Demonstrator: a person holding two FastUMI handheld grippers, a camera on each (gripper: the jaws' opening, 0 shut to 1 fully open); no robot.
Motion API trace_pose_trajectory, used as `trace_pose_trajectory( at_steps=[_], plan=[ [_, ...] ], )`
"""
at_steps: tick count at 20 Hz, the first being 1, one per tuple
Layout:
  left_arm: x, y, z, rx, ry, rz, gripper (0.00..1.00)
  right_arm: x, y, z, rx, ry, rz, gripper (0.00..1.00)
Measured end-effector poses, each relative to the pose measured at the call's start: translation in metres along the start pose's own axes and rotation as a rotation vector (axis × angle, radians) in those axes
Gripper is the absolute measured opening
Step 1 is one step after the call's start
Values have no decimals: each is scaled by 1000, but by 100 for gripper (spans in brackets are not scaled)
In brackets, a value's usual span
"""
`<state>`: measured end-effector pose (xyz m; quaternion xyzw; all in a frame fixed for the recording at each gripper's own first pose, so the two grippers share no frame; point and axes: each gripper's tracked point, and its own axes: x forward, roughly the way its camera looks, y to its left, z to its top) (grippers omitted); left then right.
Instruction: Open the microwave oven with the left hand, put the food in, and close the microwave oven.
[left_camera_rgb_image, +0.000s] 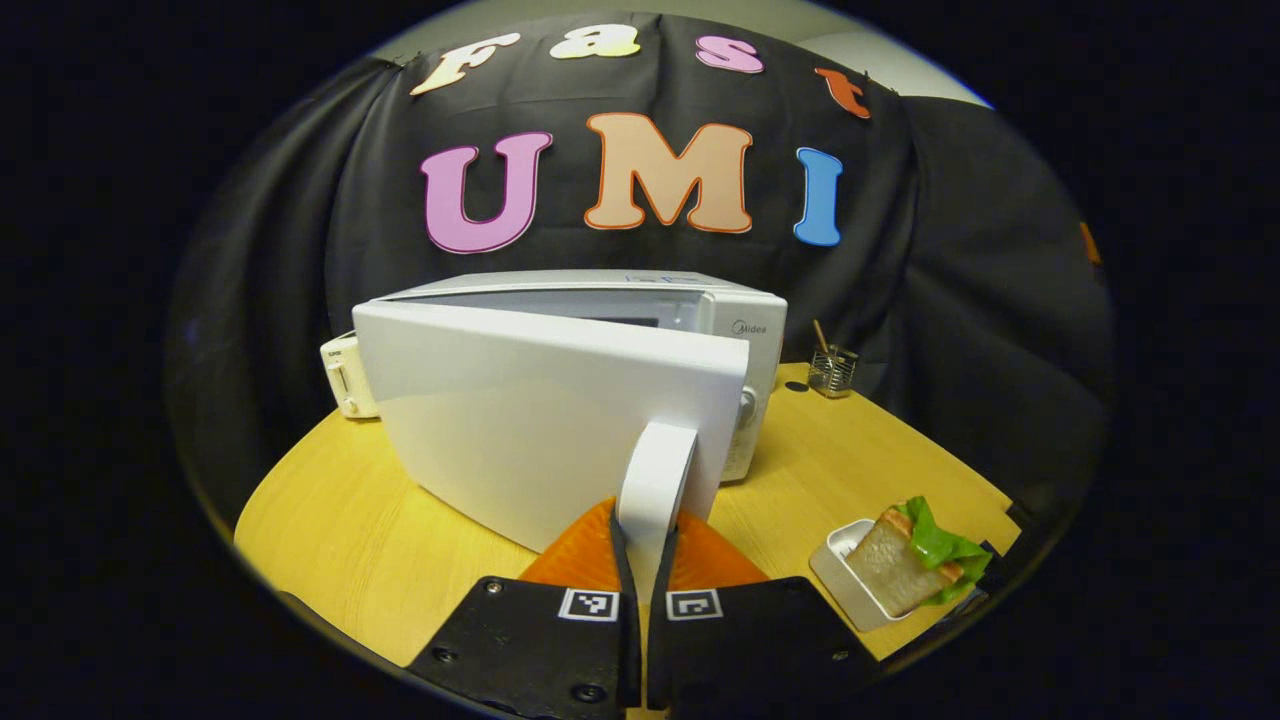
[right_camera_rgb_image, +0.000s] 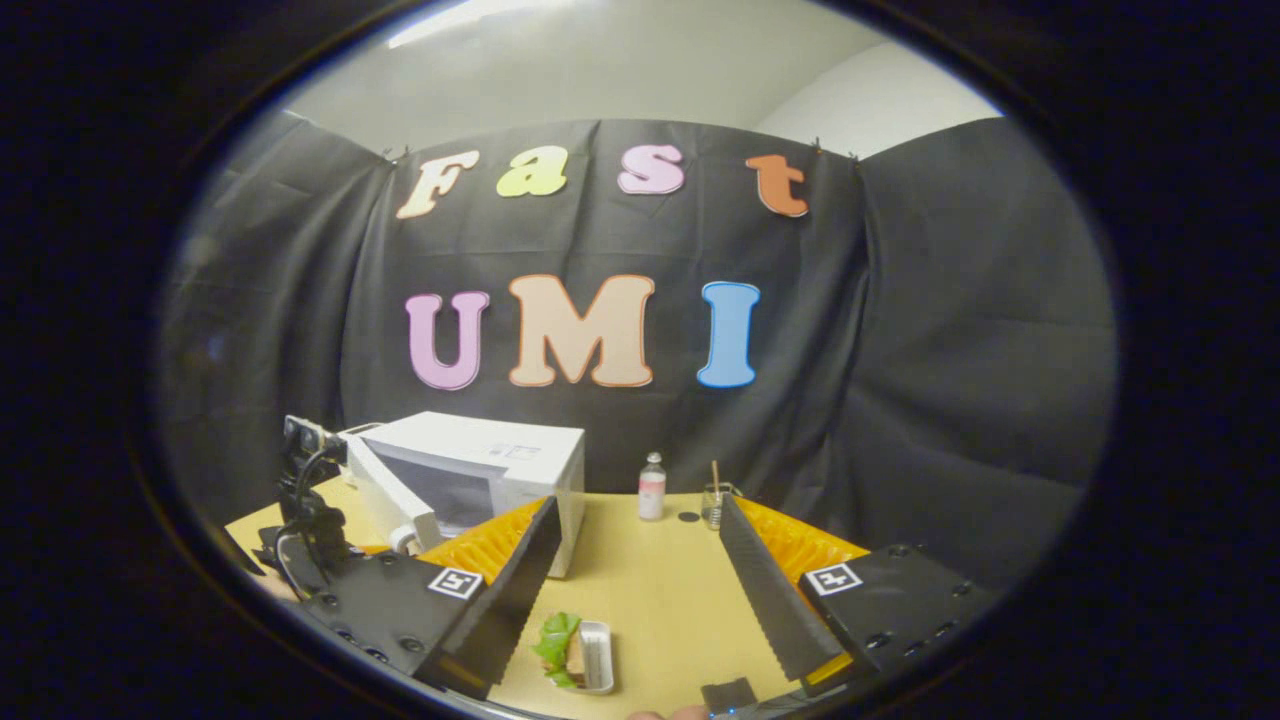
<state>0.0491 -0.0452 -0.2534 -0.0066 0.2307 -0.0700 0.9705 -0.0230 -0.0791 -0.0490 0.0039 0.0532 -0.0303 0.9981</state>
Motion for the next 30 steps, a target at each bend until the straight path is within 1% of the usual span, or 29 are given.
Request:
trace_pose_trajectory(
  at_steps=[1,3,4,5,6,8,11,13,15,18,20,22,23,24,25,27,30],
  plan=[
    [-9,7,-2,10,-8,7,4,2,7,-2,-1,0,11,97],
    [-26,25,-8,-2,-5,48,5,7,24,-4,27,0,46,97],
    [-33,33,-12,-9,-3,67,5,9,30,-8,38,6,53,100],
    [-42,40,-16,-13,1,82,7,9,33,-11,40,11,60,97],
    [-49,46,-18,-14,2,90,7,9,38,-14,35,14,66,97],
    [-62,64,-21,-17,9,124,10,9,48,-19,19,20,87,97],
    [-80,95,-29,-38,23,200,12,9,56,-25,-15,15,103,97],
    [-91,113,-32,-65,33,246,13,10,61,-31,-14,21,108,97],
    [-101,129,-35,-92,40,271,14,10,66,-37,-8,27,116,97],
    [-112,147,-39,-142,41,297,14,10,71,-47,-34,52,132,97],
    [-115,158,-43,-122,54,324,18,9,72,-52,-50,62,133,97],
    [-120,169,-44,-110,57,343,59,7,74,-56,-44,77,138,97],
    [-122,167,-43,-114,52,331,80,6,77,-60,-43,85,144,97],
    [-121,169,-43,-101,52,345,100,5,78,-62,-50,92,145,97],
    [-124,169,-42,-89,44,345,99,4,77,-65,-60,97,143,97],
    [-128,168,-42,-90,44,340,99,2,76,-70,-62,108,142,97],
    [-139,162,-27,-73,10,320,99,1,75,-84,-79,135,143,97]
  ],
)
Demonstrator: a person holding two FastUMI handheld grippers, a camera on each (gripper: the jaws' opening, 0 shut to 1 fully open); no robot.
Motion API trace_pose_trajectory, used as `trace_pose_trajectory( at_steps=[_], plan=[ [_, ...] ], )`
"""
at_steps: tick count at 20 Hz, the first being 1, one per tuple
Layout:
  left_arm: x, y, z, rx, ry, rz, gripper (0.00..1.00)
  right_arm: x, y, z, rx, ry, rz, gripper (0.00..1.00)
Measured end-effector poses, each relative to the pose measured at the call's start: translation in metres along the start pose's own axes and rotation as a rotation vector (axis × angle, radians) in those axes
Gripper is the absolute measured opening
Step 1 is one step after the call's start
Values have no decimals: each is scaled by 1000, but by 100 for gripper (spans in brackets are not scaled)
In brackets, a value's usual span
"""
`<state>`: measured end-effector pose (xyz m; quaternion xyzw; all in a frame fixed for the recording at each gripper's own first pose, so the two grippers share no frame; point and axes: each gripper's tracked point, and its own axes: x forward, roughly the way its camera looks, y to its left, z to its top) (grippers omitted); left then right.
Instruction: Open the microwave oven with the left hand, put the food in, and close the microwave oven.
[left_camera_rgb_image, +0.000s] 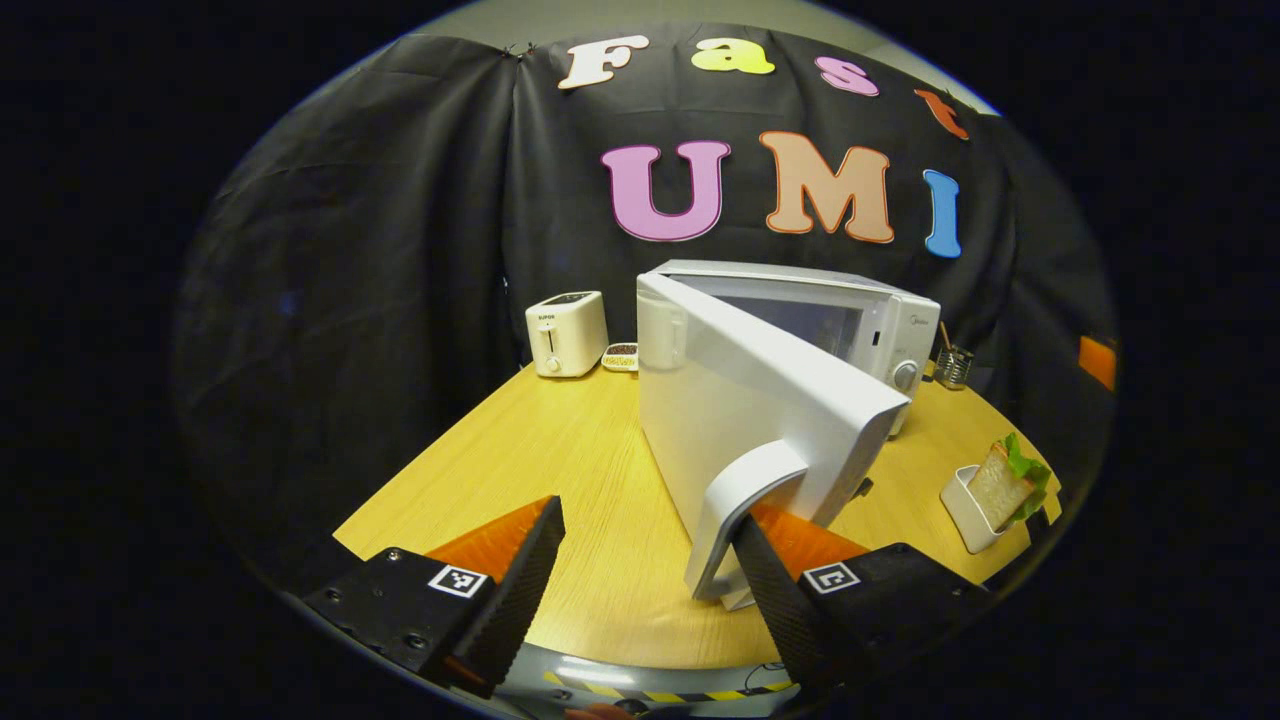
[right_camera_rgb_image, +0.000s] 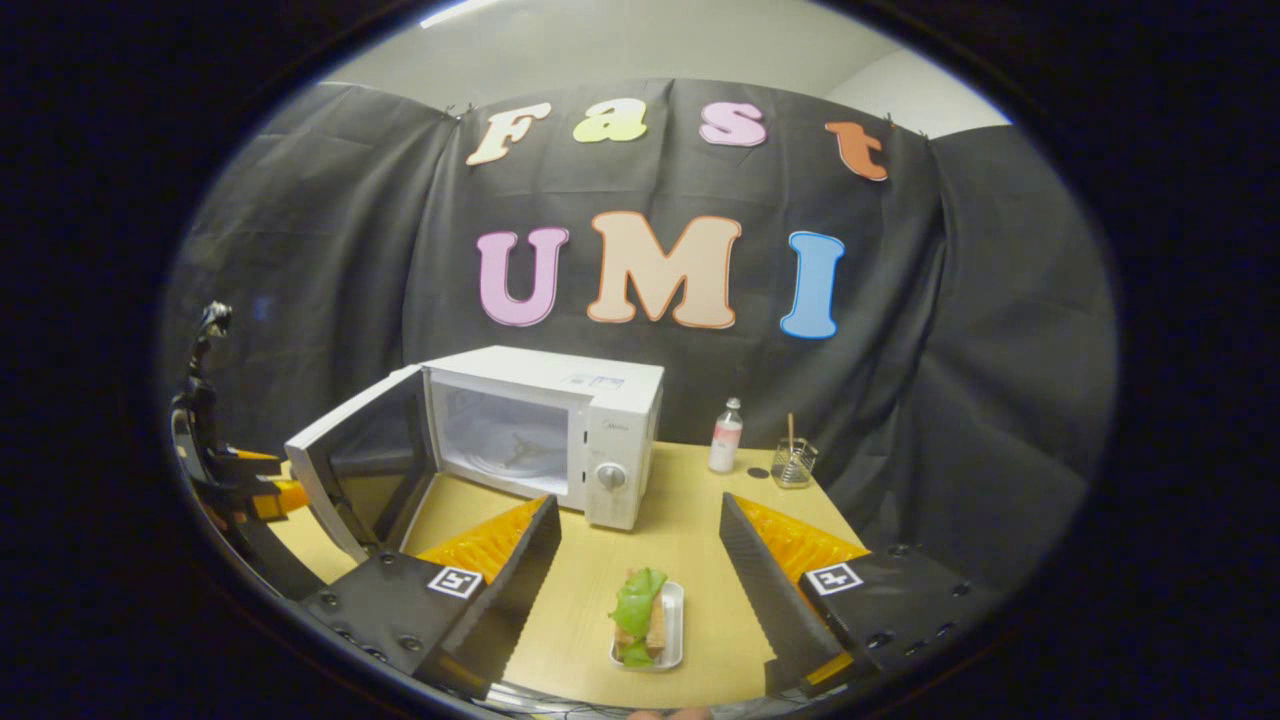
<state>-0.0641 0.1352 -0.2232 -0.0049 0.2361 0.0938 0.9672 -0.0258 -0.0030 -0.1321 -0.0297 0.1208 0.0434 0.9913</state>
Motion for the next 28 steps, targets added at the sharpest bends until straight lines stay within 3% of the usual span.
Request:
trace_pose_trajectory(
  at_steps=[7,12,17,19,21,24,26,28],
  plan=[
    [-40,2,22,59,-61,-5,99,15,0,-82,-5,185,-8,98],
    [-56,-1,37,-49,-78,-23,98,16,0,-150,-49,370,17,99],
    [-55,15,41,-35,-86,15,99,19,0,-184,-31,485,30,100],
    [-55,20,36,-34,-73,29,100,19,3,-187,-15,511,39,84],
    [-54,22,38,-46,-76,34,100,19,3,-186,-17,514,40,82],
    [-52,25,34,-42,-69,50,100,25,-1,-186,-20,521,33,53],
    [-53,26,34,-43,-68,52,100,27,-2,-190,-9,543,28,55],
    [-52,29,34,-52,-68,62,100,27,-3,-189,30,559,19,38]
  ],
)
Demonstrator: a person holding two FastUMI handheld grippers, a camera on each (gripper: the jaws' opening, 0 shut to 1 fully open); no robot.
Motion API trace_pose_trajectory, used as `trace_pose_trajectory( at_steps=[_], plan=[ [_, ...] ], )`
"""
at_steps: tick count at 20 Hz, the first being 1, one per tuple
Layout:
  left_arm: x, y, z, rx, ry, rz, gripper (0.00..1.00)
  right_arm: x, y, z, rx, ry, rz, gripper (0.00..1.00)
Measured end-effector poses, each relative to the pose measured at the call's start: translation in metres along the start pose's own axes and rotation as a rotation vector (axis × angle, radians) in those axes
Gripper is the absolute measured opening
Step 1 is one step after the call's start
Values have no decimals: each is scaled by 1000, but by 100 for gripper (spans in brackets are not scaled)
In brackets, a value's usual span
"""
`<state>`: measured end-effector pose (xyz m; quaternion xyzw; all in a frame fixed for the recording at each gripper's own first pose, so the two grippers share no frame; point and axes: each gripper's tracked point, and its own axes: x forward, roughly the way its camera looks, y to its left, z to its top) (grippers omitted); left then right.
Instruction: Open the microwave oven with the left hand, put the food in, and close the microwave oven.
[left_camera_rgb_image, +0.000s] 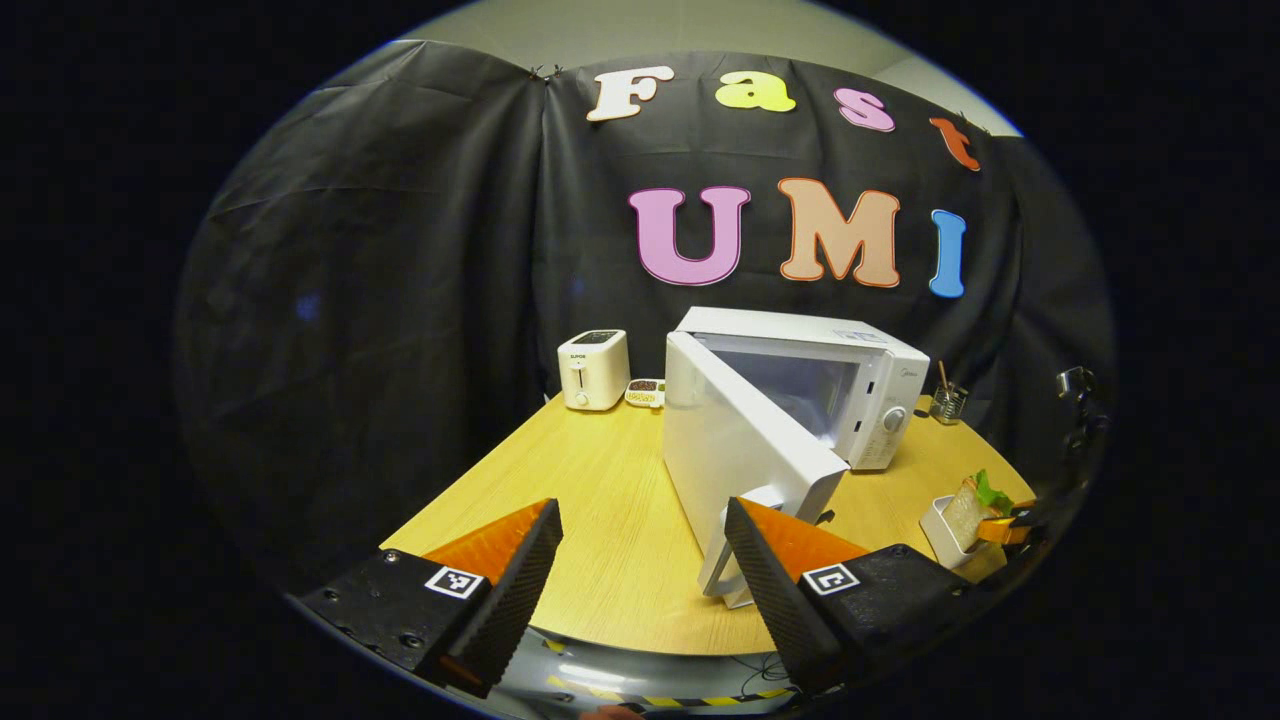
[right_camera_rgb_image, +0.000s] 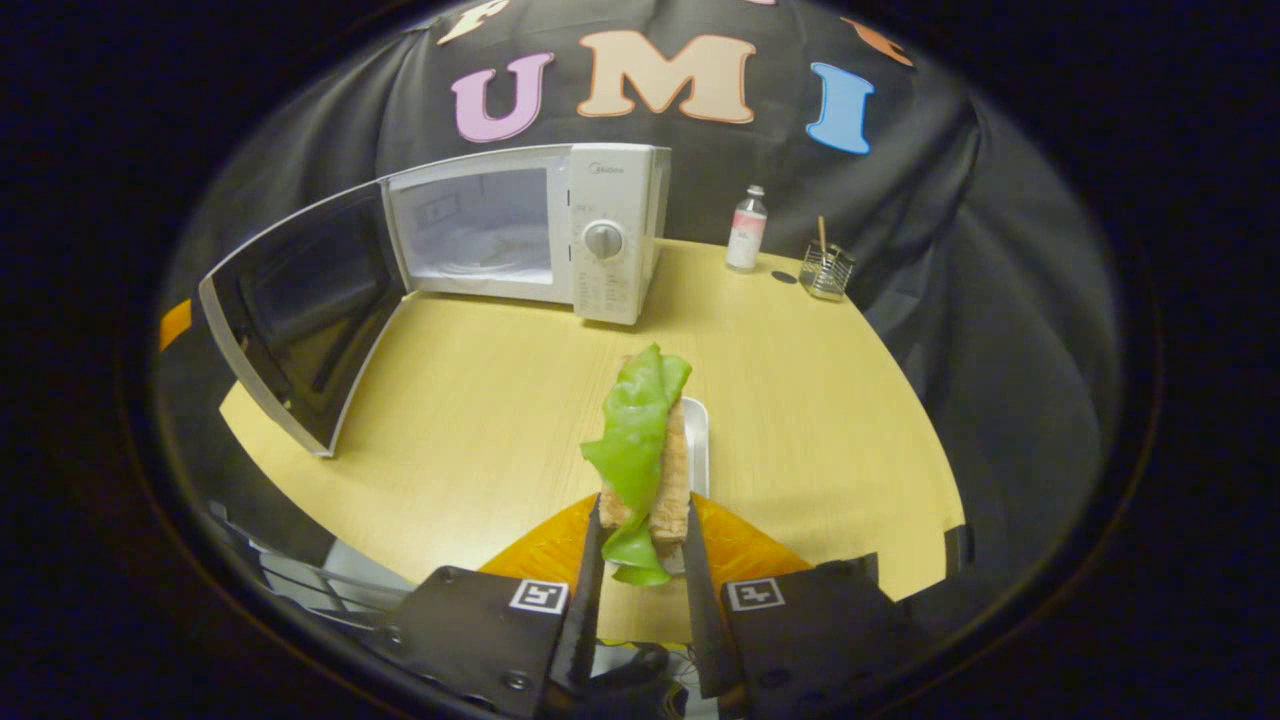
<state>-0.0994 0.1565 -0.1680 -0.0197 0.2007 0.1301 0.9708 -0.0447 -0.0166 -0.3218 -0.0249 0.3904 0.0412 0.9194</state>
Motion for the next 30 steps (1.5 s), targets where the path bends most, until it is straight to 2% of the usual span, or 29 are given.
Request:
trace_pose_trajectory(
  at_steps=[1,2,3,4,5,6,7,10,11,12,13,16,17,18,20,21,22,23,24,25,27,30],
  plan=[
    [1,0,0,-8,3,2,100,-1,0,0,11,5,-4,38],
    [2,1,-1,-13,7,4,100,-2,0,2,10,2,-2,43],
    [2,1,-2,-13,6,3,100,-4,0,3,4,-7,-1,33],
    [1,1,-1,-9,0,2,100,-6,1,3,-1,-9,-2,27],
    [3,2,-2,-6,0,-2,100,-8,0,5,3,-12,-8,33],
    [4,3,-5,-5,8,0,100,-10,-3,7,16,-20,-17,27],
    [4,7,-6,-8,10,5,100,-13,-4,11,23,-28,-26,33],
    [4,10,-5,-33,8,5,100,-19,-7,20,27,-38,-23,32],
    [5,11,-5,-37,3,6,100,-22,-8,22,28,-45,-21,27],
    [6,12,-2,-39,-6,4,100,-24,-10,27,31,-51,-23,27],
    [9,12,-2,-37,-4,3,100,-28,-11,31,37,-56,-25,32],
    [15,15,7,-35,-31,0,100,-41,-7,58,101,-99,10,32],
    [16,15,9,-41,-38,-3,100,-43,0,71,130,-111,32,32],
    [16,14,12,-49,-43,-7,100,-44,5,83,154,-124,54,27],
    [16,15,14,-56,-49,-15,100,-47,22,104,196,-144,100,27],
    [15,15,15,-56,-51,-20,100,-45,32,114,219,-153,122,32],
    [14,16,19,-51,-57,-27,100,-43,43,123,244,-157,144,32],
    [17,15,24,-43,-68,-37,100,-41,56,132,270,-162,165,27],
    [16,15,30,-23,-78,-55,100,-35,70,142,295,-172,187,27],
    [12,13,36,10,-103,-80,100,-30,83,149,319,-171,206,32],
    [11,18,49,68,-143,-121,100,-15,117,159,363,-162,243,32],
    [9,22,60,65,-161,-180,99,8,165,180,424,-161,295,32]
  ],
)
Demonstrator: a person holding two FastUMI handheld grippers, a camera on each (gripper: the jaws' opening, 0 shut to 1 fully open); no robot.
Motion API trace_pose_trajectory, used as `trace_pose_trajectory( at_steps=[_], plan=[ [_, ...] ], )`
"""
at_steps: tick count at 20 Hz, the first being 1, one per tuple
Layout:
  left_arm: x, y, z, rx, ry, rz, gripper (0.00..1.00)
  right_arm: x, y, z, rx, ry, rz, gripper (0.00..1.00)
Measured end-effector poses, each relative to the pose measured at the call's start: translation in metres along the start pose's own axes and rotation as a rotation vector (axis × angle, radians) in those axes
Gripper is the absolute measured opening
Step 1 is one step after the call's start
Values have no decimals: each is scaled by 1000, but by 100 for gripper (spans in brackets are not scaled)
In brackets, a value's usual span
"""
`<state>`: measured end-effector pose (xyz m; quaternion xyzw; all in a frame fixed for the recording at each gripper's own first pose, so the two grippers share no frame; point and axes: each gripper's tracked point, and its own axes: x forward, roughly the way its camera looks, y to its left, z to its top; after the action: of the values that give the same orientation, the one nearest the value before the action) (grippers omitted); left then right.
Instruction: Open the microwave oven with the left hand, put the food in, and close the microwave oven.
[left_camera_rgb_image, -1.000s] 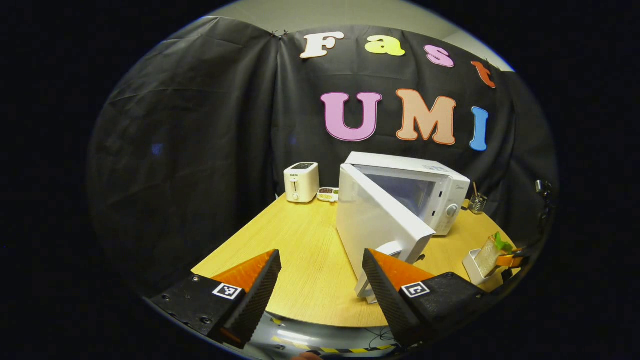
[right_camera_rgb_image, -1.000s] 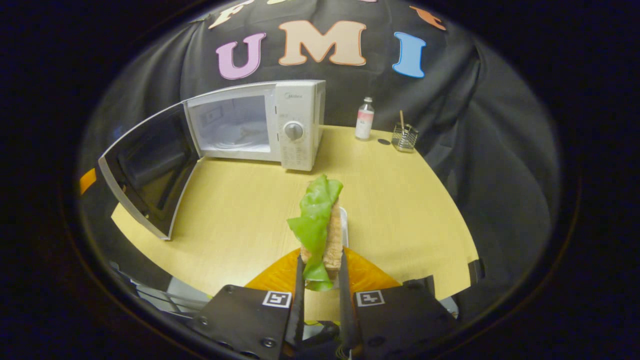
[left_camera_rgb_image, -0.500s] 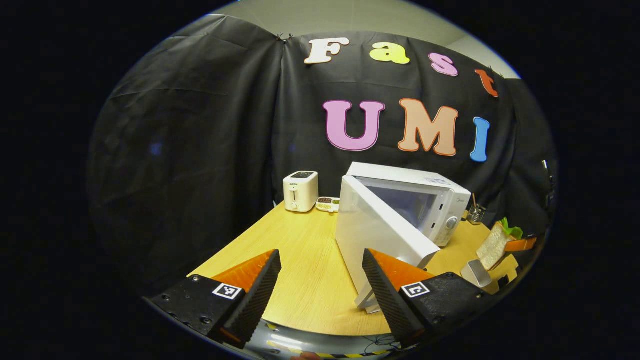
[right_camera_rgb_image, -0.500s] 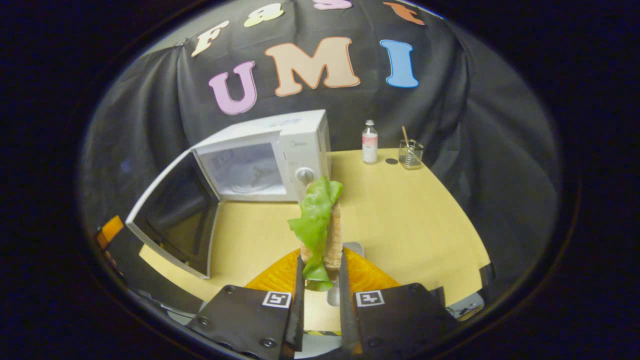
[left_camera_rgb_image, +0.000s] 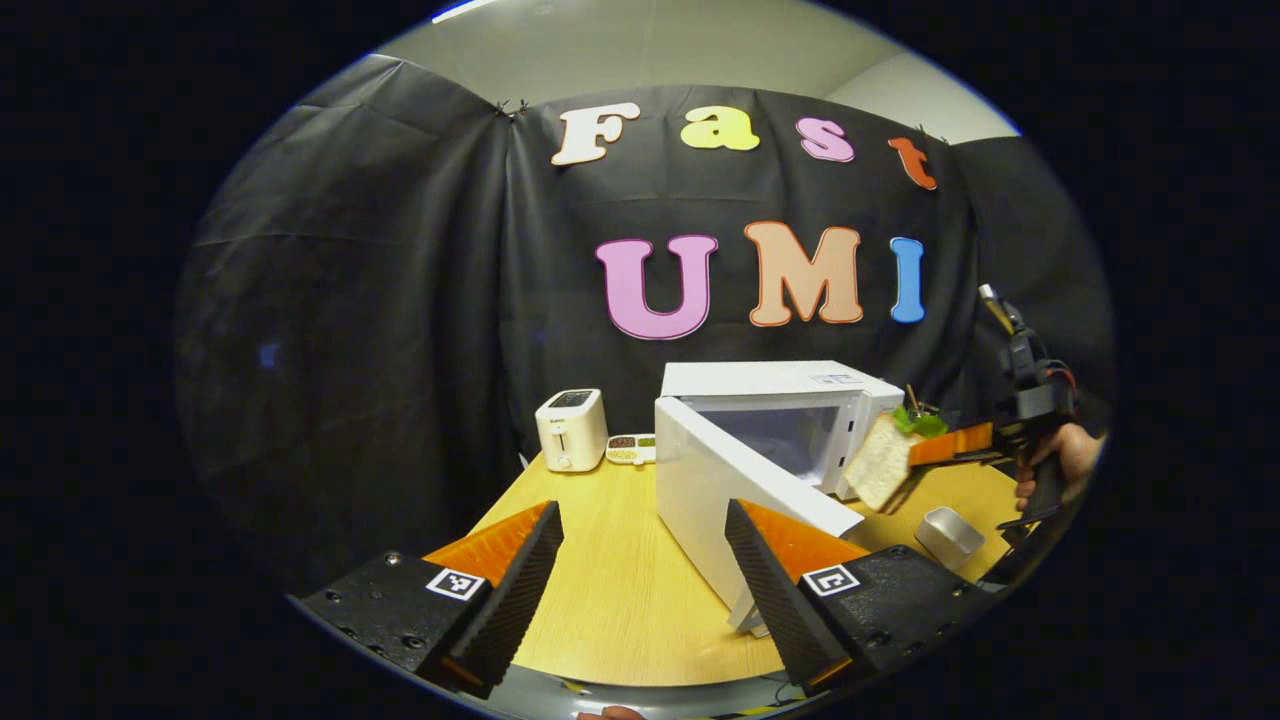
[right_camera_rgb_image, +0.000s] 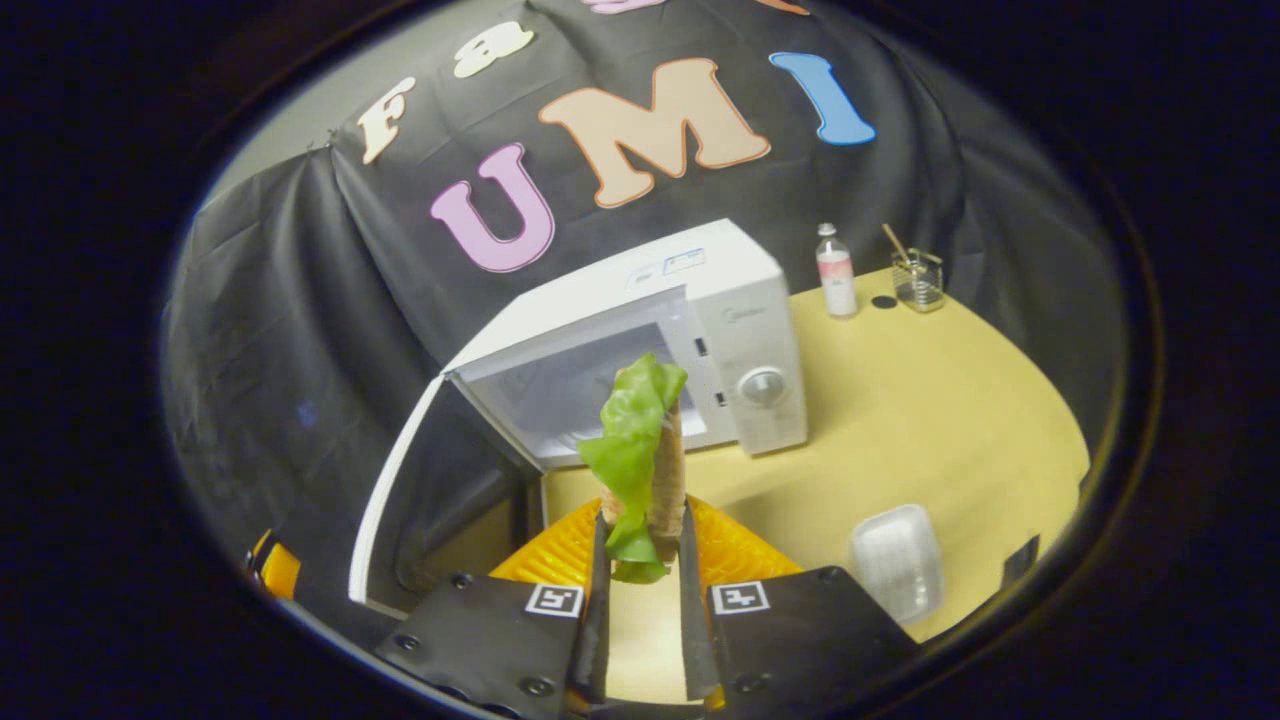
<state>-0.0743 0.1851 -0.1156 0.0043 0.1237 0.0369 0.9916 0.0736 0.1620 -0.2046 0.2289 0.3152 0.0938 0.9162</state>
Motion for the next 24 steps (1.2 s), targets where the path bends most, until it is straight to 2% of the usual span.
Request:
trace_pose_trajectory(
  at_steps=[5,8,12,18,21,24],
  plan=[
    [-1,1,7,-9,-32,-18,99,59,55,4,196,-38,51,32],
    [2,3,11,-2,-32,-29,99,104,68,3,318,-29,56,32],
    [-1,10,4,-11,-2,-20,99,163,64,12,441,-58,14,31],
    [-2,23,-7,-59,37,15,99,225,66,32,641,-123,2,31],
    [-5,33,-12,-58,52,38,99,254,60,32,685,-141,-31,31],
    [-6,34,-18,-63,81,40,99,285,41,33,658,-190,-91,31]
  ],
)
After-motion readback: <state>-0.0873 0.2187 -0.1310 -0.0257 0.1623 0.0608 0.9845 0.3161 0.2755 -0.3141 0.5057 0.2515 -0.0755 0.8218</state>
